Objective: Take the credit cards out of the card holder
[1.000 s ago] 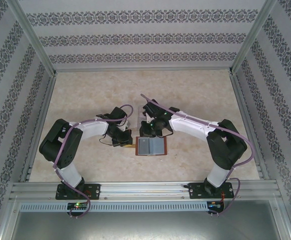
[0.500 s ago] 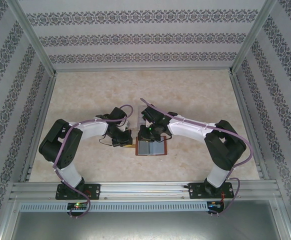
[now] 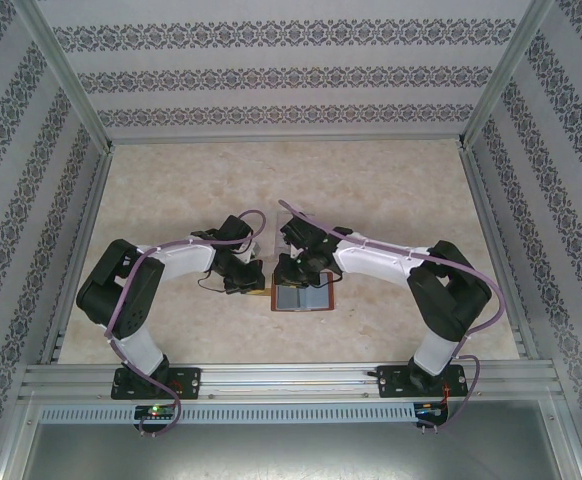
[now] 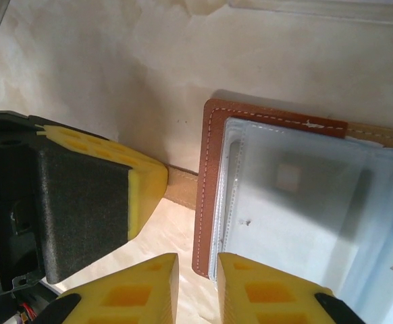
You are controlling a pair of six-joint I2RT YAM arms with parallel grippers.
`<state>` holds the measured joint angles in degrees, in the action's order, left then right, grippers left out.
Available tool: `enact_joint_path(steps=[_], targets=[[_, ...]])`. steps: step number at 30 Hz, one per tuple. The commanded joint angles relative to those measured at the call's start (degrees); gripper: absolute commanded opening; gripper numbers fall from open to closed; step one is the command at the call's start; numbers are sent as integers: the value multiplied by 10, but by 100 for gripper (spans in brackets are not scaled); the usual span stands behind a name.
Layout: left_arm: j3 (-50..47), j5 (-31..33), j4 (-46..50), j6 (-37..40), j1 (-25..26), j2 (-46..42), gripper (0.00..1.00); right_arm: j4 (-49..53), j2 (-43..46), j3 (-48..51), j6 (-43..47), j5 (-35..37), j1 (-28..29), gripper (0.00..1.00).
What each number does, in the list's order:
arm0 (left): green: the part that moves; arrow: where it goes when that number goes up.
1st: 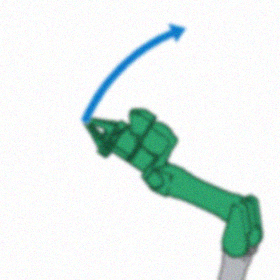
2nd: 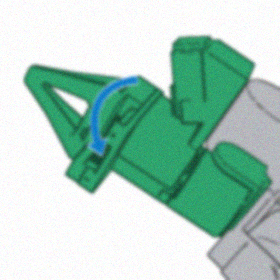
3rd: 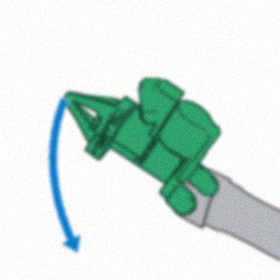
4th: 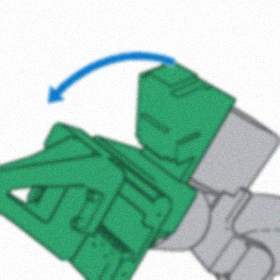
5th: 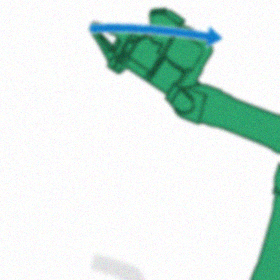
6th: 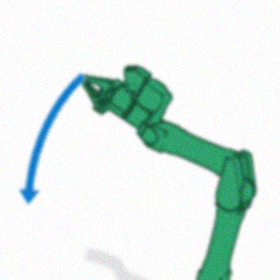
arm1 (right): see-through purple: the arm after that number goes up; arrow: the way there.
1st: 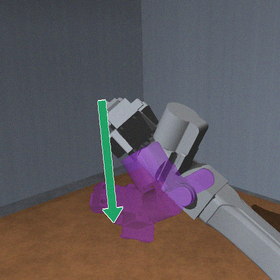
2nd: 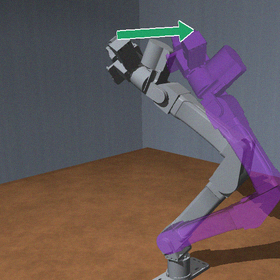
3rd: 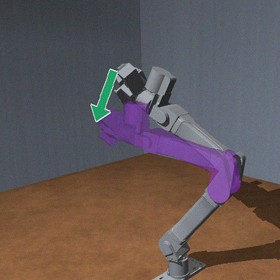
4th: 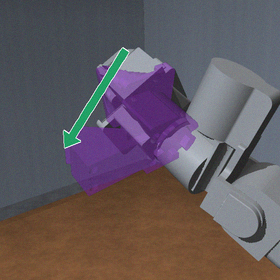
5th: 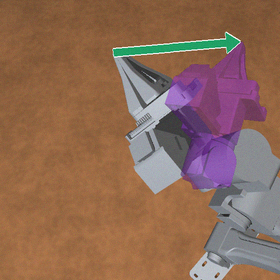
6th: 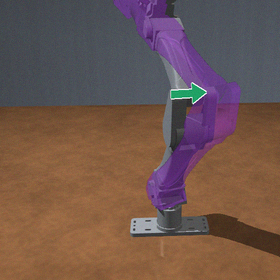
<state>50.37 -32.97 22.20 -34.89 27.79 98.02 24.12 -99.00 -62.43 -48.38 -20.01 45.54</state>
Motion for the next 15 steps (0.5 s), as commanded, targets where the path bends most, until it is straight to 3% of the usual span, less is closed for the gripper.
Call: enact_joint_path(steps=[1,15], targets=[[-16,10,8,0,9,5,4,1,-11,4,-15,6,7,24],[-13,10,10,0,9,2,4,-1,-29,2,-19,6,16,26]])
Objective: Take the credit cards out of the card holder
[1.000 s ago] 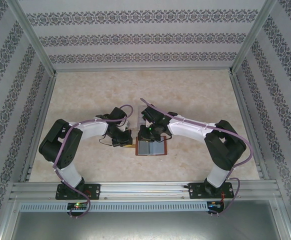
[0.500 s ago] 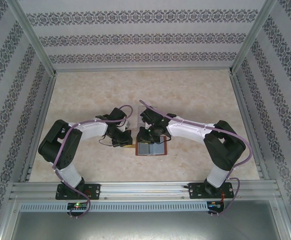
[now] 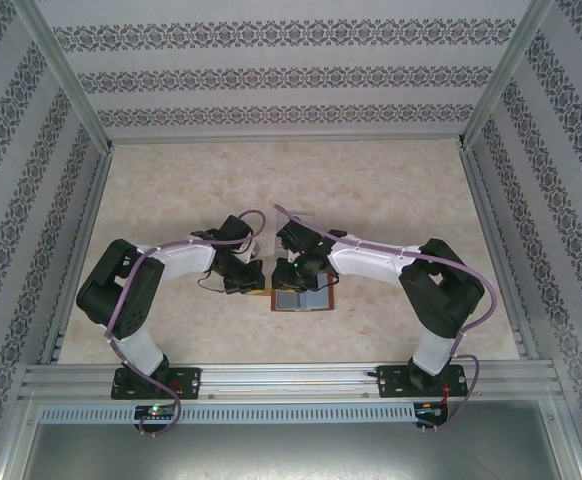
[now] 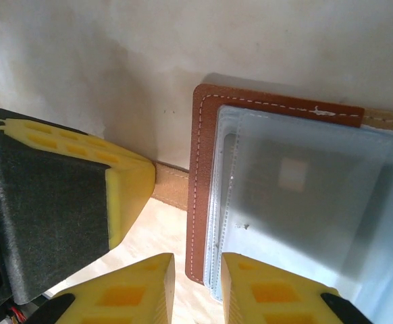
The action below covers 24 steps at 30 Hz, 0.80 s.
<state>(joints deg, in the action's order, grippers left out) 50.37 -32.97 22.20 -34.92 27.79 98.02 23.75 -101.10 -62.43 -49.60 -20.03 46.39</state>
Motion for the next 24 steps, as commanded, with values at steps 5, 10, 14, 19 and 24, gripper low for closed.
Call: enact_joint_path(steps=[5,10,14,19,24], targets=[[-15,9,6,-1,9,7,4,2,-9,7,-8,6,8,26],[-13,4,-2,0,9,13,4,12,-8,4,-5,12,8,26],[-16,6,-4,2,10,7,4,15,2,8,-8,20,8,26],[-24,4,-9,1,11,1,4,15,8,13,-14,26,12,27],[-23,2,-11,3,10,1,4,17,3,8,-14,23,14,27]])
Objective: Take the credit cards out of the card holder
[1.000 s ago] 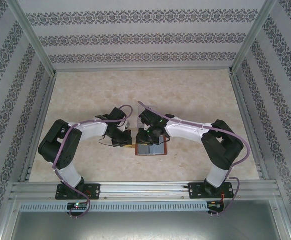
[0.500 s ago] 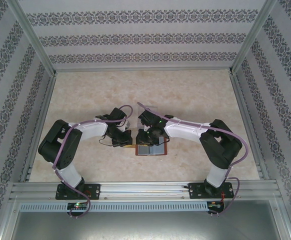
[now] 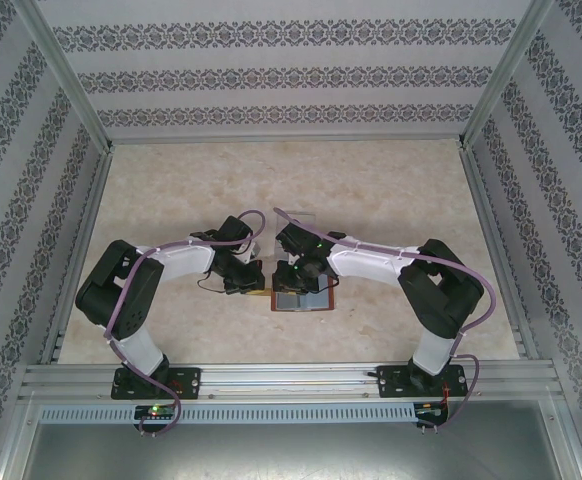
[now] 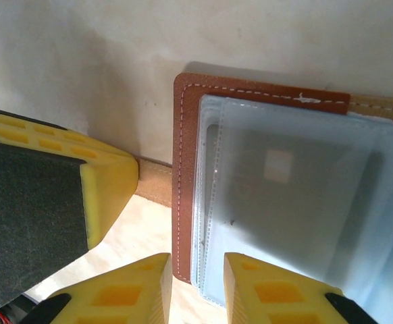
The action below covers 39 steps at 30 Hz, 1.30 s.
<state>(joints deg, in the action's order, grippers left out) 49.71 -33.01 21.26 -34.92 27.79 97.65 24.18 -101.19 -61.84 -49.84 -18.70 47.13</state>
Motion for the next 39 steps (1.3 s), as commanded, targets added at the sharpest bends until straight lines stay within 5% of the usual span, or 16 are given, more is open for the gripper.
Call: enact_joint_path(steps=[1,39], targets=[[-16,3,-1,4,11,5,4,12,2,1,-11,9,6,28],[-22,-4,-4,5,11,14,4,169,-7,-40,41,116,9,47]])
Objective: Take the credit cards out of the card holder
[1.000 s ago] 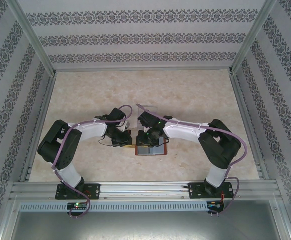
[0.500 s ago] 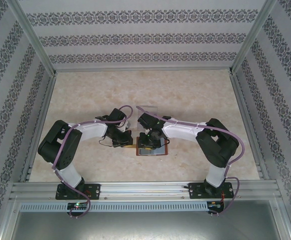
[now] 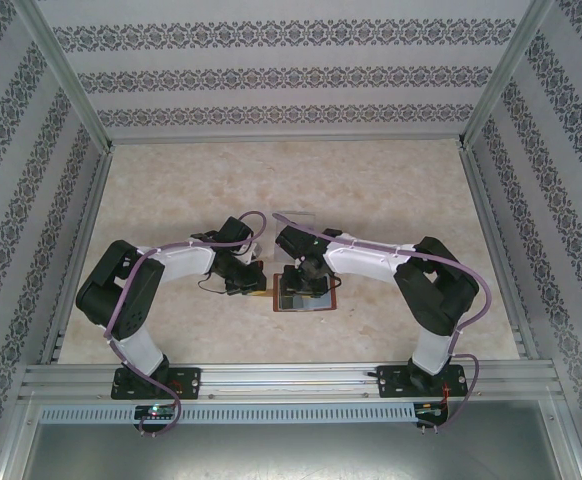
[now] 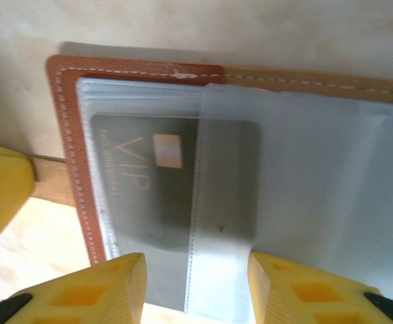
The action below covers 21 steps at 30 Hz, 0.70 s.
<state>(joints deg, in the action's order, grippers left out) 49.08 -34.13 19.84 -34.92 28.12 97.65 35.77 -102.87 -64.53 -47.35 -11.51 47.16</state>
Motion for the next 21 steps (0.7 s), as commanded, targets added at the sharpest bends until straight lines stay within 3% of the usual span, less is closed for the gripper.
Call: enact_joint_path(steps=[1,21], targets=[[-14,6,11,5,8,15,4,63,10,-18,20,51,9,47],[-4,7,20,8,8,19,4,139,20,-40,43,125,12,49]])
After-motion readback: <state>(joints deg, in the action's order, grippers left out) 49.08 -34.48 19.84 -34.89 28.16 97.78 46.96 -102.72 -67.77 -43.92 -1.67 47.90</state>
